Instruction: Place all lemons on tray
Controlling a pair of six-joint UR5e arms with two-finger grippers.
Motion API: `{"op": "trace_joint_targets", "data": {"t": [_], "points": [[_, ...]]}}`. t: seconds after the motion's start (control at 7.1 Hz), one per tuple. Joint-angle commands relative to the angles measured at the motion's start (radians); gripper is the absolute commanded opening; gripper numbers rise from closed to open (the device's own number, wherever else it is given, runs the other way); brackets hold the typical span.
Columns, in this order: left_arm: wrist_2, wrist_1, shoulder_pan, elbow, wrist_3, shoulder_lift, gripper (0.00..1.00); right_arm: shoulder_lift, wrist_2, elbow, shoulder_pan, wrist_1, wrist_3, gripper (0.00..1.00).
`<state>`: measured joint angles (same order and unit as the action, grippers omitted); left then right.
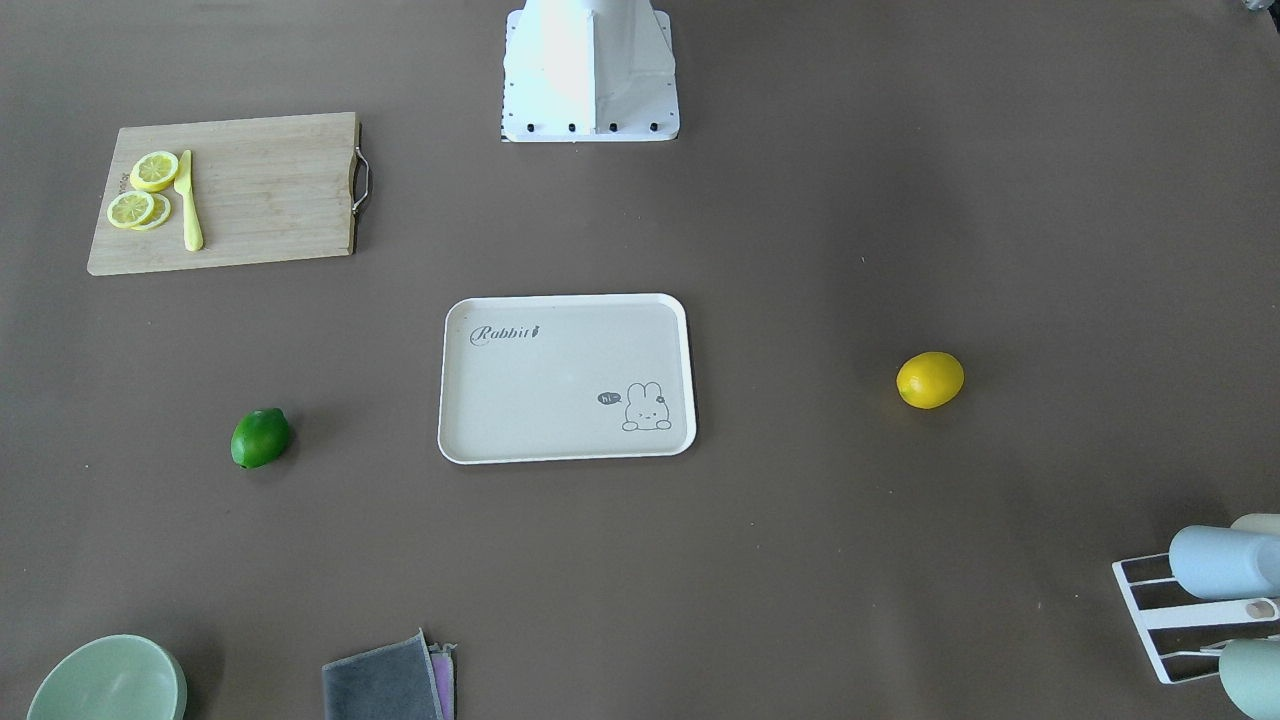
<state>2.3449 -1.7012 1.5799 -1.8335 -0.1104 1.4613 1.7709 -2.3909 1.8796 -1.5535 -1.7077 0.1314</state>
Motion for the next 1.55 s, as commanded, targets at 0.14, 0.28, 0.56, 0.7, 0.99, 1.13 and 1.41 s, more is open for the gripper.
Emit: {"op": "trace_joint_targets", "data": {"t": [0.14, 0.28, 0.56, 0.7, 0.99, 1.13, 1.41], "points": [[-0.001, 0.0, 0.0, 0.0, 0.0, -0.001, 0.98, 0.005, -0.007, 0.001, -0.005, -0.001, -0.001, 1.0], [-0.001, 0.0, 0.0, 0.005, 0.0, -0.003, 0.98, 0.005, -0.004, 0.0, -0.005, 0.0, -0.001, 1.0], [0.001, -0.002, -0.003, 0.026, 0.001, 0.002, 0.98, 0.002, 0.001, 0.001, -0.005, 0.002, -0.001, 1.0], [0.001, -0.003, -0.003, 0.036, 0.001, 0.008, 0.98, 0.002, -0.001, 0.0, -0.005, 0.002, -0.001, 1.0], [0.007, -0.003, -0.003, 0.022, -0.003, 0.017, 0.98, -0.004, -0.013, 0.001, -0.005, 0.003, 0.0, 1.0], [0.002, -0.002, -0.004, 0.034, -0.003, 0.039, 0.98, -0.005, -0.043, 0.003, -0.022, 0.003, 0.004, 1.0], [0.008, -0.012, -0.004, 0.039, -0.002, 0.05, 0.98, -0.01, -0.073, -0.013, -0.025, 0.007, 0.001, 1.0]]}}
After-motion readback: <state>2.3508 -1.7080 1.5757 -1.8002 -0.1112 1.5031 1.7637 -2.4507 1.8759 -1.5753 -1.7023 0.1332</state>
